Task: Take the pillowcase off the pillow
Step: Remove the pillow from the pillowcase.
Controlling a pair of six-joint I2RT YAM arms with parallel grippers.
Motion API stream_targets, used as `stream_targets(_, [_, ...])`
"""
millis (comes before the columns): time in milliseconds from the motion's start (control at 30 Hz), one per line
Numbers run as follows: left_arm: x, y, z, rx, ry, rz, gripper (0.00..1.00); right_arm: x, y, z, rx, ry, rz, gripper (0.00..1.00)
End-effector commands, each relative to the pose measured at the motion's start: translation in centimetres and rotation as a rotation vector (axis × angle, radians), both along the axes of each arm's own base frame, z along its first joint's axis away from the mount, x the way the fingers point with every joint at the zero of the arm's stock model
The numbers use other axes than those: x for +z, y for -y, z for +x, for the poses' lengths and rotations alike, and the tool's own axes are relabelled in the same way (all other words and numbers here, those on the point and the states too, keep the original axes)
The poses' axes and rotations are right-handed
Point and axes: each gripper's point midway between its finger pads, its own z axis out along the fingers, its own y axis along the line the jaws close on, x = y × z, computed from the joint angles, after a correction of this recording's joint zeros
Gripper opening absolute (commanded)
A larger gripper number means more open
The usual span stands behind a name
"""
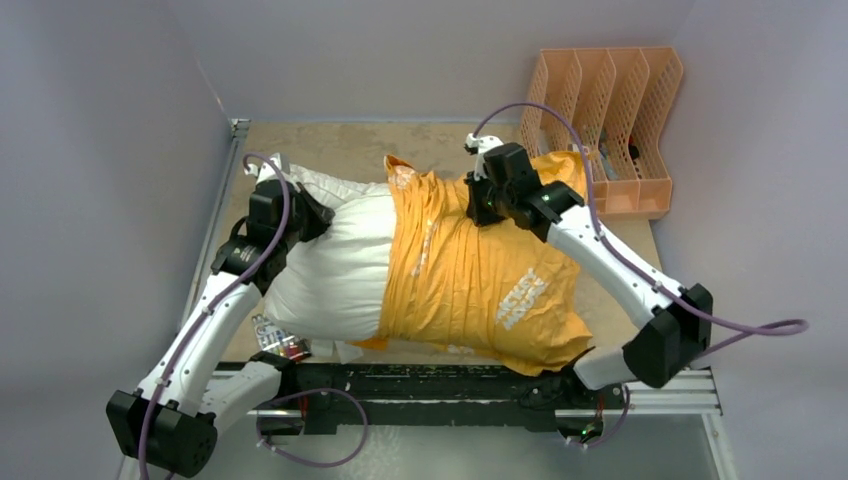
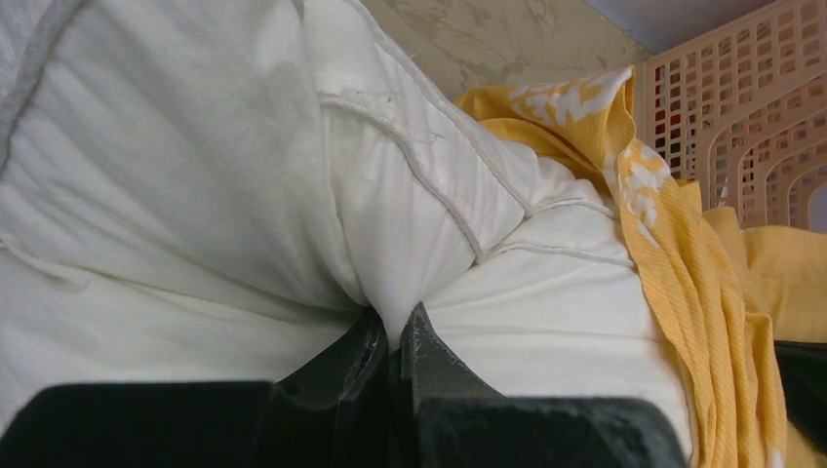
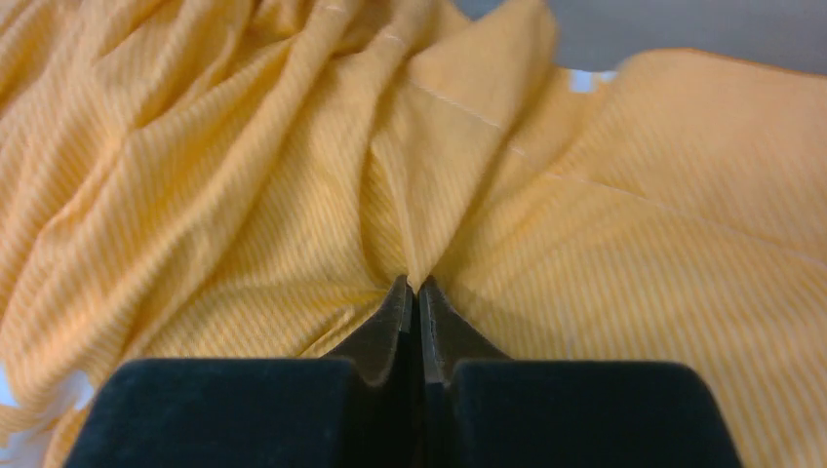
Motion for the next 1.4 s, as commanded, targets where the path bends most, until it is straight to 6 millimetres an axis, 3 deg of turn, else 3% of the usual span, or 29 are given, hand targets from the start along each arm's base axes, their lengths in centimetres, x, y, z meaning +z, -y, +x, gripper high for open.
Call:
stream_targets(0, [-1.4, -3.7, -1.1, 0.083, -0.079, 0.164, 0.00, 4.4, 7.6, 1.6, -0.318, 0.262, -0.085, 0.00])
stream_targets(67, [-1.5, -4.1, -1.0, 0.091, -0.096, 0.181, 0.00, 5.6, 10.4, 2.6, -0.382, 0.305, -0.100, 0.00])
stream_targets(133, [-1.6, -4.3, -0.8, 0.101, -0.097, 0.185, 0.00, 5.6, 11.1, 3.1, -0.379, 0.283, -0.103, 0.00])
stream_targets(333, [-2.0, -5.1, 0.1, 0.137, -0.120, 0.207, 0.00, 3.5, 8.7, 2.8, -0.330, 0.140, -0.031, 0.00])
stream_targets(367, [-2.0, -5.2, 0.3, 0.142, -0.124, 0.208, 0.00, 3.8, 8.1, 2.6, -0.312, 0.134, -0.002, 0.00])
stream_targets(467, [-2.4, -5.1, 1.3, 0.144, -0.139, 0.211, 0.00, 5.6, 4.7, 1.8, -0.165, 0.128, 0.149, 0.45])
stream_targets(533, [-2.5, -5.0, 2.3, 0.146, -0.142, 0.205, 0.00, 7.2, 3.3, 1.5, -0.095, 0.143, 0.206, 0.57])
stream_targets(633, [-2.4, -4.6, 4.8, 0.129, -0.153, 0.181, 0.00, 9.3, 0.3, -0.1, 0.063, 0.146, 0.324, 0.64])
stream_targets(700, [-1.1, -4.2, 7.0, 0.113, -0.128, 0.163, 0.00, 10.1, -1.4, -1.2, 0.165, 0.208, 0.331, 0.59])
stream_targets(833, [-0.4, -3.6, 10.7, 0.063, -0.137, 0.176, 0.00, 8.2, -6.5, -6.2, 0.517, 0.413, 0.177, 0.61])
stream_targets(933, [-0.1, -3.3, 11.5, 0.020, -0.182, 0.203, 0.39, 6.8, -8.9, -9.0, 0.710, 0.578, 0.152, 0.62])
stream_targets(967, [0.6, -3.5, 11.4, 0.022, -0.168, 0.215, 0.50, 6.3, -9.4, -9.9, 0.752, 0.617, 0.155, 0.63])
stream_targets(1033, [2.6, -4.4, 10.7, 0.047, -0.118, 0.241, 0.59, 5.1, -10.1, -11.6, 0.841, 0.679, 0.152, 0.67])
stream_targets(1167, [5.2, -5.2, 7.7, 0.047, -0.089, 0.269, 0.68, 0.2, -11.8, -13.7, 0.997, 0.738, 0.021, 0.72])
stream_targets(1267, [5.9, -4.9, 5.0, 0.012, -0.079, 0.249, 0.70, -3.4, -12.8, -13.2, 1.019, 0.800, -0.145, 0.73])
stream_targets(1367, [6.2, -5.2, 1.7, 0.015, -0.066, 0.226, 0.72, -4.5, -13.1, -10.1, 0.848, 0.895, -0.263, 0.69])
